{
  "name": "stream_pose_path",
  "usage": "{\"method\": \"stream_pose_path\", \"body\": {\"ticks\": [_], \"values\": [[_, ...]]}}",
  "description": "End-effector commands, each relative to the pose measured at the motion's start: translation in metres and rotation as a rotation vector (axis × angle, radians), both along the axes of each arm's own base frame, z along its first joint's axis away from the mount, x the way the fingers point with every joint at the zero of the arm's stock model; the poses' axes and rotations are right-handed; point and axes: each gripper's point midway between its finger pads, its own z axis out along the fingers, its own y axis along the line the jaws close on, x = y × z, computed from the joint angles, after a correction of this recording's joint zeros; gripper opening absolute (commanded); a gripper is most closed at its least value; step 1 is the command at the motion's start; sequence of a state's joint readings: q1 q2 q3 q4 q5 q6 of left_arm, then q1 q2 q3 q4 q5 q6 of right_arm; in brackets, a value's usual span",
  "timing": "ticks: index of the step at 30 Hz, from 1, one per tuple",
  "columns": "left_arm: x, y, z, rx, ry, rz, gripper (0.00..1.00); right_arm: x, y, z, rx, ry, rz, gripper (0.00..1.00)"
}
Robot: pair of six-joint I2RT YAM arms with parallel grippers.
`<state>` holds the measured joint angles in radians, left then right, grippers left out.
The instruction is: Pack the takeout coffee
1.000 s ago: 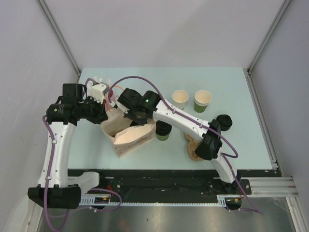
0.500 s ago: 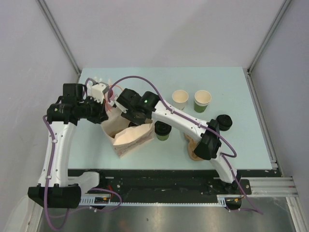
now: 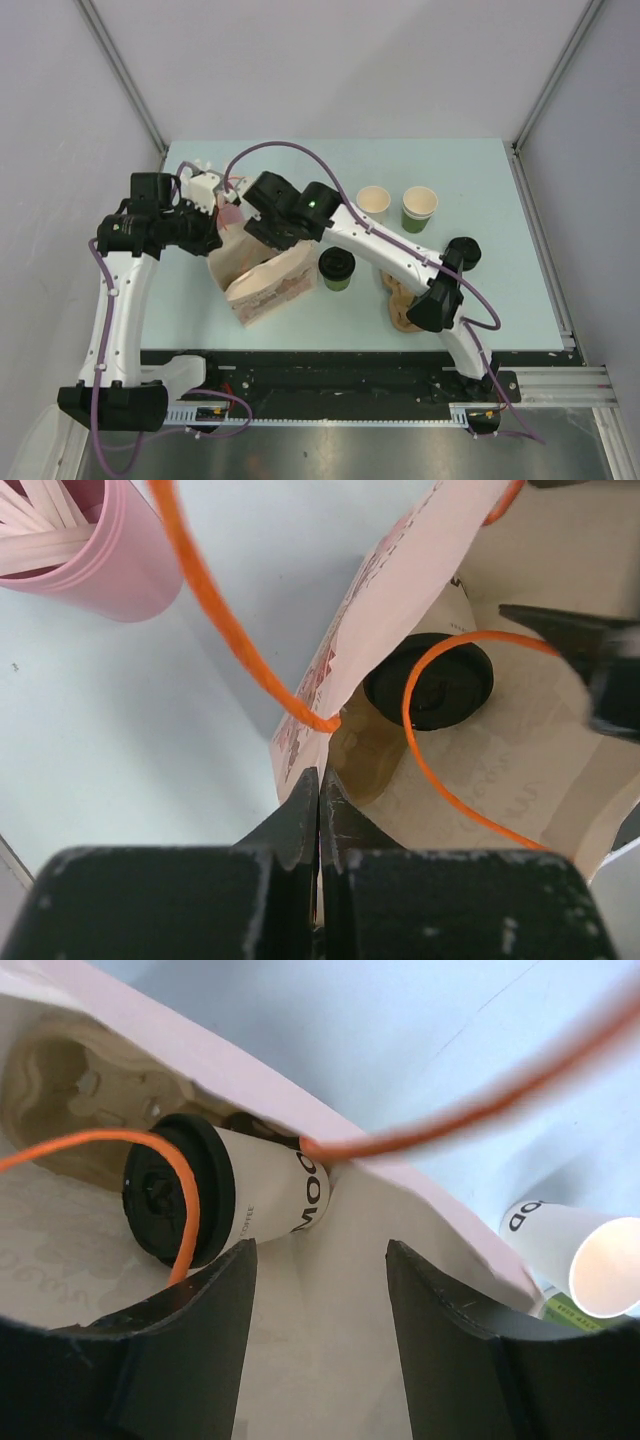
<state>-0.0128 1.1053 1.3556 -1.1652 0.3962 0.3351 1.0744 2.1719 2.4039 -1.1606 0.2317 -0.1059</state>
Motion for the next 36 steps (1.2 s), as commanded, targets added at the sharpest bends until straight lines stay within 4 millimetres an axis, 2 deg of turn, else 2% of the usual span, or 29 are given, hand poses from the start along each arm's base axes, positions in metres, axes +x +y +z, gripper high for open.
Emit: {"method": "stream_pose_path", "body": {"ticks": [1, 10, 16, 17, 22, 24, 26, 28, 29, 30, 34, 35, 36], "values": [[-0.004, 0.002, 0.001, 0.024, -0.016, -0.017, 0.0, -0.003, 0.002, 0.077, 0.212, -0.088, -0.016, 0.6], [-0.007, 0.003, -0.003, 0.03, -0.007, -0.014, 0.0, -0.013, 0.022, 0.136, 0.472, -0.082, 0.032, 0.66], [-0.01, 0.003, -0.006, 0.027, -0.002, -0.013, 0.0, -0.013, 0.022, 0.183, 0.662, -0.063, 0.033, 0.71], [-0.01, 0.003, -0.006, 0.028, -0.002, -0.012, 0.01, -0.013, 0.021, 0.19, 0.682, -0.071, 0.03, 0.75], [-0.01, 0.004, -0.007, 0.036, -0.006, -0.015, 0.0, -0.017, 0.007, 0.233, 0.796, -0.11, 0.019, 0.79], [-0.01, 0.003, -0.006, 0.033, -0.008, -0.019, 0.0, -0.013, -0.002, 0.242, 0.826, -0.112, -0.005, 0.81], [-0.01, 0.003, -0.006, 0.034, -0.006, -0.022, 0.0, -0.014, -0.015, 0.253, 0.852, -0.116, -0.028, 0.82], [-0.01, 0.002, -0.007, 0.029, -0.003, -0.026, 0.0, -0.006, -0.039, 0.259, 0.856, -0.131, -0.092, 0.83], [-0.01, 0.002, -0.006, 0.027, -0.007, -0.026, 0.0, 0.001, -0.047, 0.246, 0.826, -0.115, -0.131, 0.83], [-0.009, 0.002, -0.006, 0.027, -0.006, -0.026, 0.0, 0.016, -0.065, 0.24, 0.816, -0.115, -0.215, 0.83], [-0.008, 0.002, -0.004, 0.027, -0.009, -0.026, 0.0, 0.029, -0.116, 0.193, 0.703, -0.047, -0.392, 0.83], [-0.007, 0.002, -0.003, 0.028, -0.01, -0.025, 0.0, 0.027, -0.129, 0.19, 0.689, -0.053, -0.42, 0.83], [-0.007, 0.002, -0.003, 0.026, -0.011, -0.028, 0.0, 0.029, -0.137, 0.161, 0.622, -0.019, -0.458, 0.82]]}}
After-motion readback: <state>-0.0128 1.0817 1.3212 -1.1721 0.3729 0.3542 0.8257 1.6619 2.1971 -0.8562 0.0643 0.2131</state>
